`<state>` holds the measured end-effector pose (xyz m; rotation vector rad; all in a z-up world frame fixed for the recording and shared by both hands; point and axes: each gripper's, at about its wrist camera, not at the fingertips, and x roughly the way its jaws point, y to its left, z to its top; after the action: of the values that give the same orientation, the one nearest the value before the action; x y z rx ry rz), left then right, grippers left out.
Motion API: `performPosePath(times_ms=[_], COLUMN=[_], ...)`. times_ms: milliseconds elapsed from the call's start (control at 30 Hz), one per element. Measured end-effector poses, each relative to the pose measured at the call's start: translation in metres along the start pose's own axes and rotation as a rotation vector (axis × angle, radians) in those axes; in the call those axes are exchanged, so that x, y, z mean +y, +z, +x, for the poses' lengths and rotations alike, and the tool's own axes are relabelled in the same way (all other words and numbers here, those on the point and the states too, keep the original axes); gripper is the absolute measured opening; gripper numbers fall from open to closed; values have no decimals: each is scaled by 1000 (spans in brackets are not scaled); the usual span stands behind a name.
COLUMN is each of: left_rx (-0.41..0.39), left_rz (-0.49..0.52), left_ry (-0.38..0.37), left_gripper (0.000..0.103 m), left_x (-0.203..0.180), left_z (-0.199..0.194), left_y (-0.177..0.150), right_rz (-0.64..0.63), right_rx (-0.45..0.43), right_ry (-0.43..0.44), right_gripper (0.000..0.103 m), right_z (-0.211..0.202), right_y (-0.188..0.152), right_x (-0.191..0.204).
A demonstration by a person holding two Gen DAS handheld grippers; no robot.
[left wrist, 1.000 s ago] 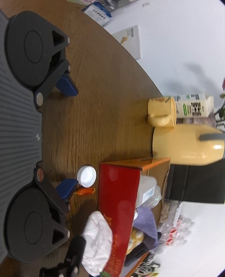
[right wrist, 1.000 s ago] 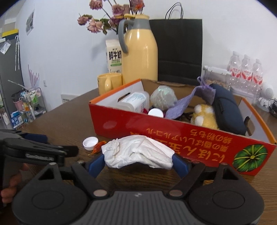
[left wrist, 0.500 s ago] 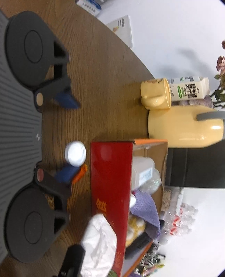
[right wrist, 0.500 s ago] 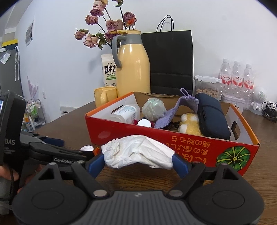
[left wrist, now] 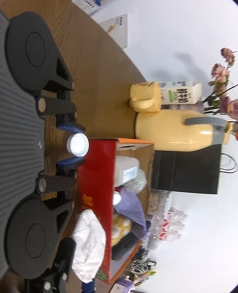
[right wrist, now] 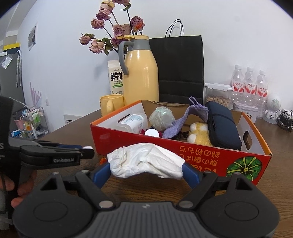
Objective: Organize objects
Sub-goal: 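Carry the tissue and cap into the box and open both grippers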
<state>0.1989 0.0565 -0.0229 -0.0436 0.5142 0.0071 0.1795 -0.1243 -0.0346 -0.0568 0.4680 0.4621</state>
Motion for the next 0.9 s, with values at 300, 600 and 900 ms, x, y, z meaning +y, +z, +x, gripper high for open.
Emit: performPosePath(times_ms=[300, 600, 900], left_rx=[-86, -188, -179], left_rz=[33, 25, -2], left_ry=[-2, -27, -11], left_gripper=[29, 29, 29], left_x=[-19, -38, -50], left_z=[-24, -26, 12], left_y=[25, 64, 95], right_rz=[-29, -80, -147], right_rx=[-62, -122, -133], right_ry=[-18, -69, -117], right_gripper=[84, 84, 84], right_z=[-13, -10, 27], right_y=[15, 48, 79], right_x=[-1, -8, -15])
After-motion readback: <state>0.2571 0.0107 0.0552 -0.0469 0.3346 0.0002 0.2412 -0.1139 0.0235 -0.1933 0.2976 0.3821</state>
